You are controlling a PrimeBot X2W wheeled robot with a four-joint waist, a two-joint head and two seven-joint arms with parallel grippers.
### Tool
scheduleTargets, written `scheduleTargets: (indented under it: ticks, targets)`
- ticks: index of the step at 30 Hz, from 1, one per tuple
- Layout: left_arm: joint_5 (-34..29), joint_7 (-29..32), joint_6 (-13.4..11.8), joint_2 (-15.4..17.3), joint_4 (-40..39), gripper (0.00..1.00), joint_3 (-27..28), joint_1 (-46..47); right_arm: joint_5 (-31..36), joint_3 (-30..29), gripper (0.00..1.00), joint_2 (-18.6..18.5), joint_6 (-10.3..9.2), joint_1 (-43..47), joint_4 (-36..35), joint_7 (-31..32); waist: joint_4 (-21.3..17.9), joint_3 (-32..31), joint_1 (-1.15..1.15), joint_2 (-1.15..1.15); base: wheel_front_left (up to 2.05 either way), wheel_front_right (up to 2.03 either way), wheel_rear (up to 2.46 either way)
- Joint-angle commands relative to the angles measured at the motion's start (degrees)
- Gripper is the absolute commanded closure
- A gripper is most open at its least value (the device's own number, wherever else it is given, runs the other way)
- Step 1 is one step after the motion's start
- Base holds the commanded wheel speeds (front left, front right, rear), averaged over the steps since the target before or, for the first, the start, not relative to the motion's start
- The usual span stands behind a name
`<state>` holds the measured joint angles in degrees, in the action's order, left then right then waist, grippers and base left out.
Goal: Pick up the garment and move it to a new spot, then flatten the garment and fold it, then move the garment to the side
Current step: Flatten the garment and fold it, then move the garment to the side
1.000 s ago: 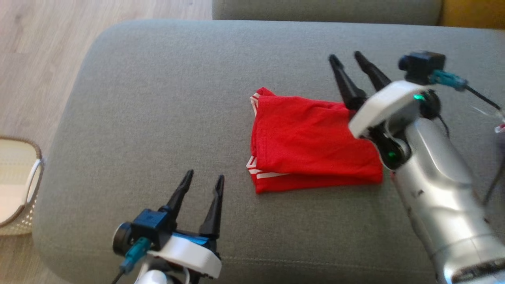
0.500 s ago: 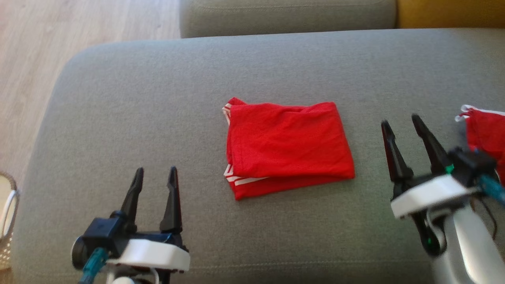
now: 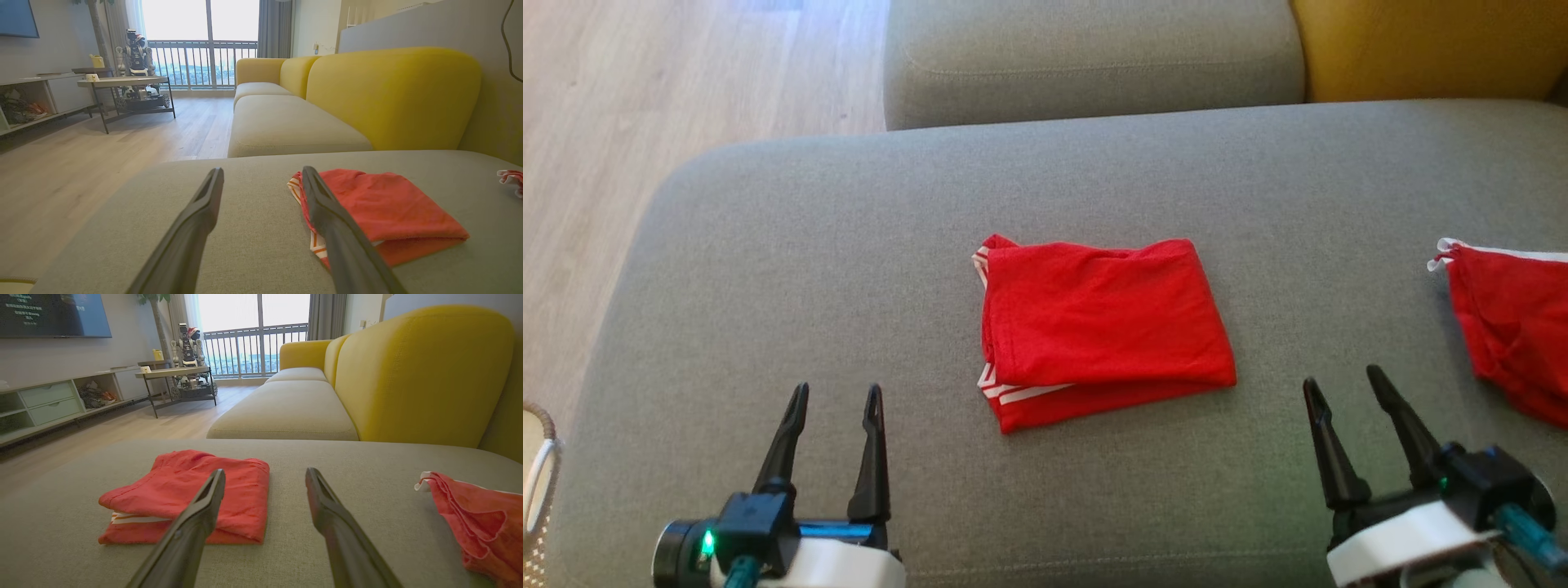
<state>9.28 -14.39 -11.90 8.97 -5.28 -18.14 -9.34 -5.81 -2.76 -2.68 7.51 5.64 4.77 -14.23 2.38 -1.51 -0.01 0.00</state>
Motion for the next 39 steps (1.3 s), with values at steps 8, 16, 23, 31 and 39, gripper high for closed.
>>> scheduleTargets:
  ticks: [8,16,23,31,39]
  targets:
    - [-1.78,-0.61,1.18,-2.41,0.46,0.00,4.19,-1.06,-0.87,2.41,0.00,-0.21,-0.02,2.17,-3.10,-0.76,-0.33,-1.55,0.01,0.00,0.00,0.00,0.00]
    - [-2.79,-0.61,2.57,-3.35,0.60,0.00,5.20,-1.96,-1.43,1.82,0.00,-0.21,-0.02,2.12,-2.85,-0.76,-0.09,-1.99,0.01,0.00,0.00,0.00,0.00]
    - [-3.36,-0.61,3.39,-3.99,0.91,0.00,5.41,-2.36,-1.65,1.27,0.00,-0.21,-0.02,2.37,-2.68,-0.76,0.51,-1.97,0.01,0.00,0.00,0.00,0.00]
    - [-3.95,-0.61,4.85,-4.70,2.40,0.00,4.45,-1.71,-9.76,2.34,0.00,-0.21,-0.02,-1.45,6.57,-0.70,3.78,-0.95,0.01,0.00,0.00,0.00,0.00]
    - [-4.38,-0.61,5.98,-5.42,4.06,0.00,2.05,-0.08,-19.53,1.57,0.00,-0.85,-0.02,-17.81,22.83,8.36,9.29,2.14,0.01,0.00,0.00,0.00,0.00]
